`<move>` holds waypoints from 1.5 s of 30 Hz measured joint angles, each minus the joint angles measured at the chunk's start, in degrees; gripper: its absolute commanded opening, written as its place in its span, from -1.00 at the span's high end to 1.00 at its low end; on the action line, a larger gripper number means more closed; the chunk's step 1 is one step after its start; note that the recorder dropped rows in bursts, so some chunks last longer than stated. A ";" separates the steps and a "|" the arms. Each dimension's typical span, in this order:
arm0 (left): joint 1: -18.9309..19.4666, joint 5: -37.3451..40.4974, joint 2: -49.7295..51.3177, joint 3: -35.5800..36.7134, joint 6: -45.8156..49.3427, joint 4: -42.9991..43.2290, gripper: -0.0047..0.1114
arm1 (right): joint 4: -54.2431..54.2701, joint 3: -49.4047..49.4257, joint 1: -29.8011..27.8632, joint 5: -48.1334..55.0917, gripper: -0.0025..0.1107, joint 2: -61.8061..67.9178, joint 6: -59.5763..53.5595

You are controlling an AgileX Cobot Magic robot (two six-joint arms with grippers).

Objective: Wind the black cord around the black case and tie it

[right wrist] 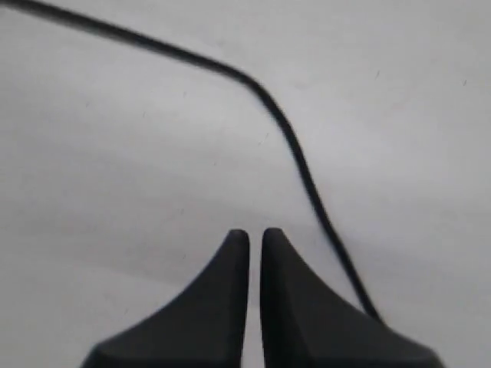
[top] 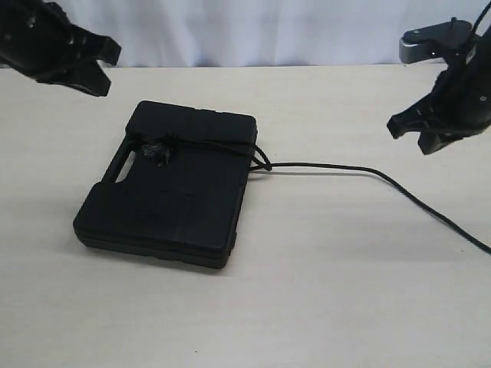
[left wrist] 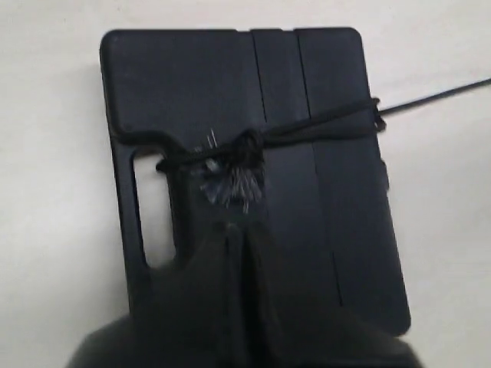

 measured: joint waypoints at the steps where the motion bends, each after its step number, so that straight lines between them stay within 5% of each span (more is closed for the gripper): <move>1: -0.44 -0.23 -2.54 2.39 0.00 0.38 0.92 | 0.92 1.22 0.00 1.09 0.88 -1.76 0.15; 6: -6.27 -16.28 -20.45 19.96 0.22 0.82 0.92 | 3.48 13.98 0.00 -9.38 0.88 -15.58 0.41; 10: -14.21 -37.80 -36.42 34.63 0.76 0.46 0.92 | 3.87 28.77 0.00 -30.56 0.88 -30.84 0.41; 15: -18.39 -52.24 -51.14 44.77 0.80 0.33 0.92 | 3.87 42.60 0.00 -55.60 0.88 -43.21 0.41; 27: -18.54 -53.51 -67.90 46.02 0.90 -0.58 0.92 | 4.23 50.91 0.11 -62.84 0.88 -62.42 0.50; 45: -18.54 -53.89 -69.52 46.02 0.90 -0.66 0.92 | 5.85 68.57 1.05 -63.36 0.88 -92.40 1.34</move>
